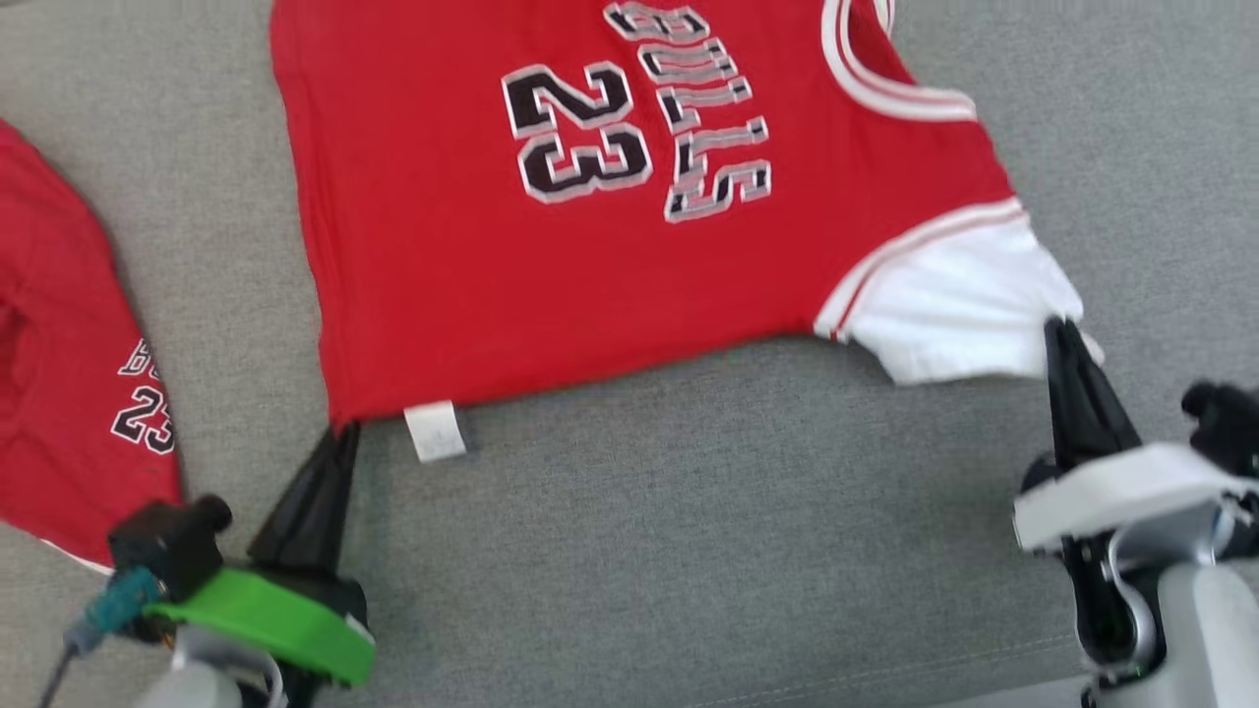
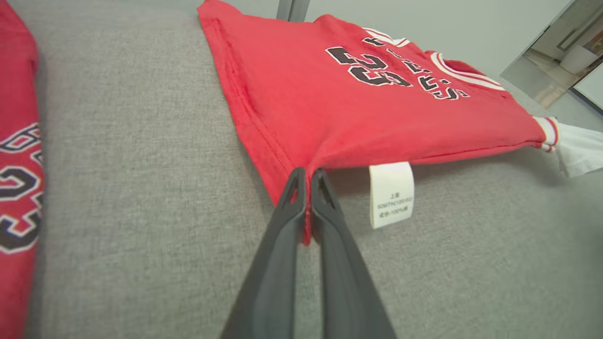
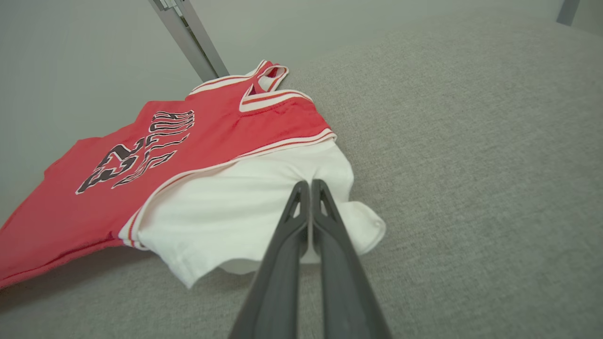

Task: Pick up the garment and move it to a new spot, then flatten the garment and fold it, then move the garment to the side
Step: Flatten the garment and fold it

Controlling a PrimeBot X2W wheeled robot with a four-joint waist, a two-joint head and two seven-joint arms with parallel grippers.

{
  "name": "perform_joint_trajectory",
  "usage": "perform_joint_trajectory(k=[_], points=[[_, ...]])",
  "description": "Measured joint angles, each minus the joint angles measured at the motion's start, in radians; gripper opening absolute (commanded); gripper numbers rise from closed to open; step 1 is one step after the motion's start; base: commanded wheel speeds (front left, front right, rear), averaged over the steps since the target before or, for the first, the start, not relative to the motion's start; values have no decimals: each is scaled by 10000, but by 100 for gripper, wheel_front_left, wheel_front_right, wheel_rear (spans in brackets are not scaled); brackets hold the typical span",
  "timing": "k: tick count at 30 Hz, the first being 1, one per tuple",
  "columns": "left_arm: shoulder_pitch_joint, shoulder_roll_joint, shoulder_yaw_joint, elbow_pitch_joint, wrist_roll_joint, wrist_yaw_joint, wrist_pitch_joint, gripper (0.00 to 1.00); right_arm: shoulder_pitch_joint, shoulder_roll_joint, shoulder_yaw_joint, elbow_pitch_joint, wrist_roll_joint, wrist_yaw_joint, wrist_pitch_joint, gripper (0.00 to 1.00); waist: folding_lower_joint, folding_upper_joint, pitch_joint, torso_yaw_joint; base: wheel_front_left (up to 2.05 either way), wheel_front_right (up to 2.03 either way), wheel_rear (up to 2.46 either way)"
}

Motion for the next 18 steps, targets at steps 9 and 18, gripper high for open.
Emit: perform_joint_trajectory(k=[9,18], points=[[3285,-40,-50,-2640,-307,1283,86,0,3386,-10,-328,-1743,360,-2,575,0,0,0,-851,-30,0,0,0],[2261,474,104,-3382,-725,1294,1517,0,1751,-19,-219,-2029,-621,-4,2019,0,0,0,-958,64,0,0,0]])
